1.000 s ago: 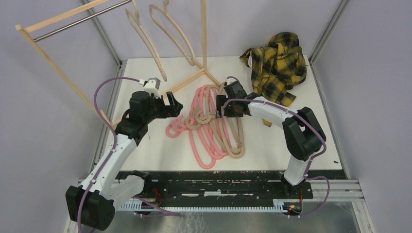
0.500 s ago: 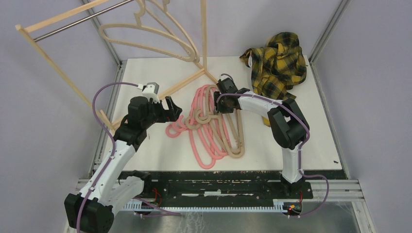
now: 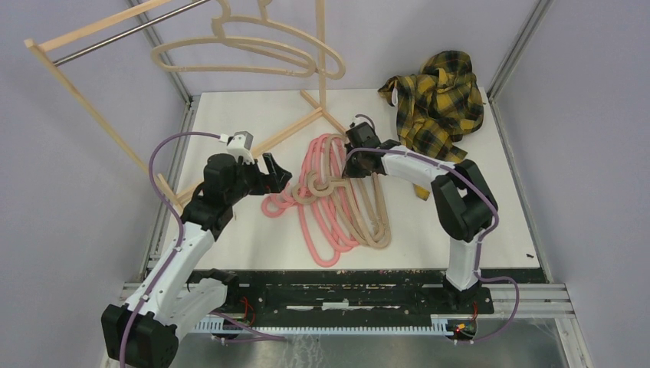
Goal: Organize the hangers
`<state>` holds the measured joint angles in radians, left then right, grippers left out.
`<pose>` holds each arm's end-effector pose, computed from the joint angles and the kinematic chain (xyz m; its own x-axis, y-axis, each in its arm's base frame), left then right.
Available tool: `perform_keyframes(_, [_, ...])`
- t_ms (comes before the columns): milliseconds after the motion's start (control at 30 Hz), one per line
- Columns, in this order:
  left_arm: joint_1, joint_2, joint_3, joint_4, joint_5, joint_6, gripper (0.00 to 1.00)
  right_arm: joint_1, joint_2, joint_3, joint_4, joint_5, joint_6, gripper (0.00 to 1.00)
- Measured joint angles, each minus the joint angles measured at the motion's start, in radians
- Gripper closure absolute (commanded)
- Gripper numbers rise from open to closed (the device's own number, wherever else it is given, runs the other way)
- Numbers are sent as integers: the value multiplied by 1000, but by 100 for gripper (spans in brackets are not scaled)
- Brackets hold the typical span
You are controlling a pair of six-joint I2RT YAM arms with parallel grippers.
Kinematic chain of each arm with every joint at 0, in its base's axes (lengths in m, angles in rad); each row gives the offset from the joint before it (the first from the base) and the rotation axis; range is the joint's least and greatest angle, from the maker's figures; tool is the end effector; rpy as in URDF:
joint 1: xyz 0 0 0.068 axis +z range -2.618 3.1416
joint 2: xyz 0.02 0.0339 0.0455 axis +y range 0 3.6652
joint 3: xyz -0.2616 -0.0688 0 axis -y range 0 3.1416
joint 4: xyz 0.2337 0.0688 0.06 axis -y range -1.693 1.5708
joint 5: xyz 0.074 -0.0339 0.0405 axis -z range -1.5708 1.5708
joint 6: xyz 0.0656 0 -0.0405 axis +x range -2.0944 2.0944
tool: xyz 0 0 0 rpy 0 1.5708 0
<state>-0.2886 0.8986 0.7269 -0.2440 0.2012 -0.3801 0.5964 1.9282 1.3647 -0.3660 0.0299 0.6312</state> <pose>0.2111 -0.0764 0.2815 -0.5280 -0.2225 -0.8196 0.2781 0.8666 -0.4144 0.3524 0.2369 0.1726 -0.8578 0.1306 -0.4971 -0.0501 0.9414 0.3337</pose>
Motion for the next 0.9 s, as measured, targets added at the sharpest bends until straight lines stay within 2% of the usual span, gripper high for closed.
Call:
perform_keyframes(133, [-122,7,-14,46,-29,-23,1,-10,-177,-56,47,-20,105,99])
perform_keyframes(200, [-223,34,-14,83,-74,-27,1,-18,-250,-56,95,-25,154,99])
perform_keyframes(300, [-330,99,-14,128,-120,-33,1,-26,-312,-46,172,-32,228,99])
perform_keyframes(433, [-400,183,-24,205,-182,-41,1,-29,-312,-45,257,-64,336,99])
perform_keyframes(600, [-466,246,-44,290,-231,-73,1,-32,-306,-126,351,-102,417,99])
perform_keyframes(900, [-556,278,-66,394,-271,-126,1,-35,-294,-174,396,-108,478,99])
